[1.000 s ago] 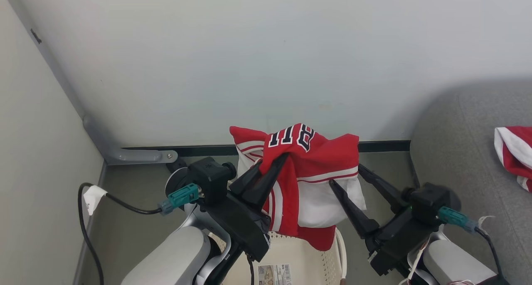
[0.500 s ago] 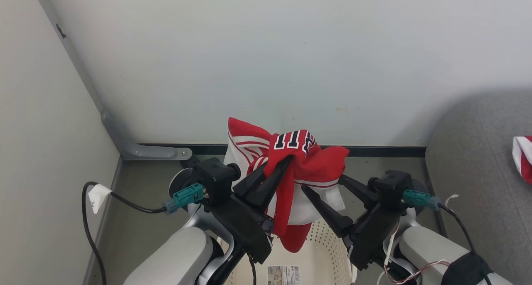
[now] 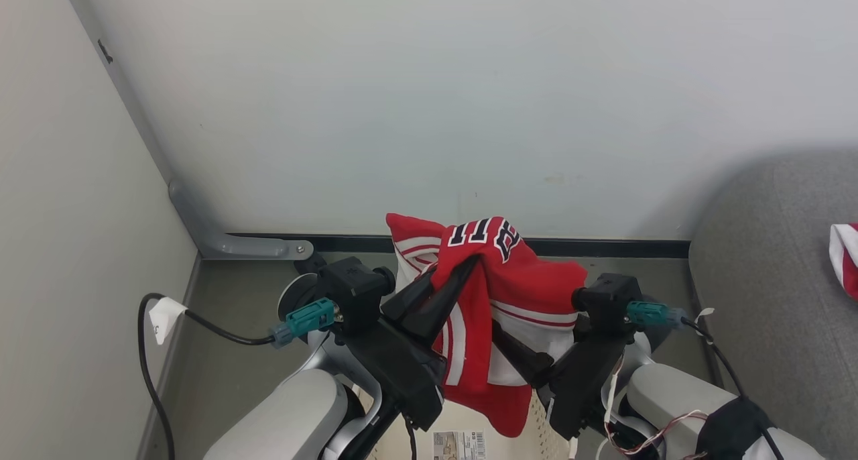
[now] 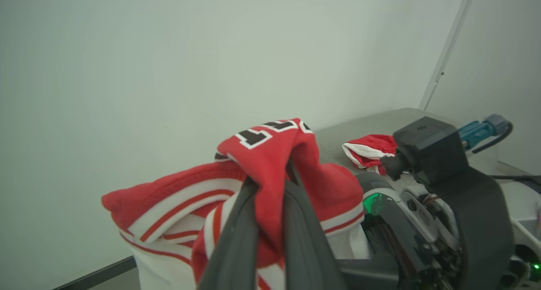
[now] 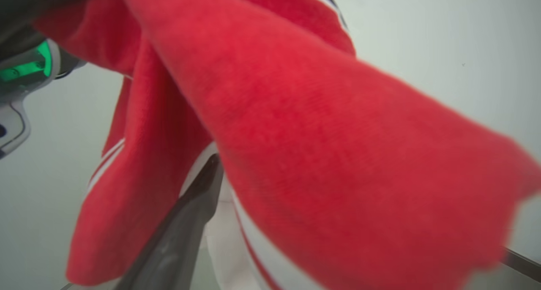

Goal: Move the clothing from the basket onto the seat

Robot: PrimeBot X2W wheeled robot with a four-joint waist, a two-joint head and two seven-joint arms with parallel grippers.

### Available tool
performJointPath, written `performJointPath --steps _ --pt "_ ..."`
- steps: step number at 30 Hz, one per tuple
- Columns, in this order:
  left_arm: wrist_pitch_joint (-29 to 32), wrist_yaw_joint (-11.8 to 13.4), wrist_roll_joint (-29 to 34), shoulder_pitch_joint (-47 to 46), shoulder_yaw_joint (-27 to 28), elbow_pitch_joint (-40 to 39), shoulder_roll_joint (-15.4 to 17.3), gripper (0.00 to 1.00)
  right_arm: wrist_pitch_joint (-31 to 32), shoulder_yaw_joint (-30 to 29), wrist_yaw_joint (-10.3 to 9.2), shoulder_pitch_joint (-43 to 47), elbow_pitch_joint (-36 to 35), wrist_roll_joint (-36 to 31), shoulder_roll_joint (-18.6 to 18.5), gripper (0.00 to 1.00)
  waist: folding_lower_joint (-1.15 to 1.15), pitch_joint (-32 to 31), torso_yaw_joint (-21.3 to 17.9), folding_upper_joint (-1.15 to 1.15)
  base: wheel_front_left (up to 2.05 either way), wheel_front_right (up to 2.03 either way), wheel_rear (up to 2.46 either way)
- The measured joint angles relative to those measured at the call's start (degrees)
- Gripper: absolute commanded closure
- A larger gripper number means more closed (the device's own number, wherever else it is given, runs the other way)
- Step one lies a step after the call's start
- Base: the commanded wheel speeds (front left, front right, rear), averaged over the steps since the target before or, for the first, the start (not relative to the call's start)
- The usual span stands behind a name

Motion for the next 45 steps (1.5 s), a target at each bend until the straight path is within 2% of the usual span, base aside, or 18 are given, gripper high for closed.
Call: performJointPath --steps 1,2,11,22,24,25,26,28,29,30,39,45 --pt "0.0 0.0 0.0 0.0 0.0 -0.1 0.0 1.00 0.0 0.5 0.00 -0.3 0.3 0.5 0.0 0.64 0.00 0.0 0.0 0.00 0.00 0.00 0.00" --pt "0.0 0.0 0.0 0.0 -0.1 -0.3 0.0 1.00 0.0 1.3 0.00 -1.1 0.5 1.5 0.0 1.00 0.00 -0.1 -0.1 0.00 0.00 0.00 0.00" --pt "0.1 0.1 -0.4 0.1 0.0 -0.4 0.4 1.00 -1.2 3.6 0.00 -3.1 1.2 5.3 0.1 1.00 0.00 -0.1 -0.4 0.00 0.00 0.00 0.00" --pt "0.6 0.9 -0.5 0.5 0.1 0.4 1.1 0.98 -2.6 4.0 0.00 -3.3 0.9 7.5 -1.6 1.00 0.00 0.0 -1.4 0.00 0.00 0.00 0.00" --pt "0.7 1.0 -0.5 0.7 0.0 0.5 1.2 0.89 -2.7 4.1 0.00 -3.5 0.7 7.7 -2.2 1.00 0.00 0.0 -1.7 0.00 0.00 0.00 0.00" --pt "0.7 1.0 -0.5 0.9 0.0 0.5 1.2 0.80 -2.7 4.1 0.00 -3.8 0.5 7.7 -2.5 1.00 0.00 0.0 -1.8 0.00 0.00 0.00 0.00" --pt "0.7 1.1 -0.5 1.0 0.0 0.5 1.2 0.64 -2.7 4.1 0.00 -4.2 0.3 7.7 -2.9 1.00 0.00 0.0 -1.9 0.00 0.00 0.00 0.00" --pt "0.8 1.1 -0.5 1.4 -0.1 0.7 1.4 0.40 -3.0 4.1 0.00 -4.9 -0.1 8.0 -3.4 1.00 0.00 0.0 -2.2 0.00 0.00 0.00 0.00" --pt "0.8 1.4 -0.5 1.6 0.0 0.6 1.6 0.07 -3.1 4.1 0.00 -5.3 -0.2 8.0 -3.6 1.00 0.00 0.0 -2.4 0.00 0.00 0.00 0.00" --pt "0.8 1.5 -0.5 1.7 0.0 0.6 1.9 0.00 -3.1 4.1 0.00 -5.6 -0.4 8.1 -3.7 1.00 0.00 0.0 -2.6 0.00 0.00 0.00 0.00" --pt "1.0 1.6 -0.5 2.4 -0.7 0.2 2.3 0.00 -3.2 3.4 0.00 -6.3 -1.4 8.7 -7.3 1.00 0.00 0.0 -4.2 0.00 0.00 0.00 0.00" --pt "0.5 2.1 -0.4 3.6 -0.5 -1.3 3.4 0.00 -3.2 0.2 0.00 -6.3 -3.5 8.8 -9.4 1.00 0.00 -0.2 -6.0 0.00 0.00 0.00 0.00"
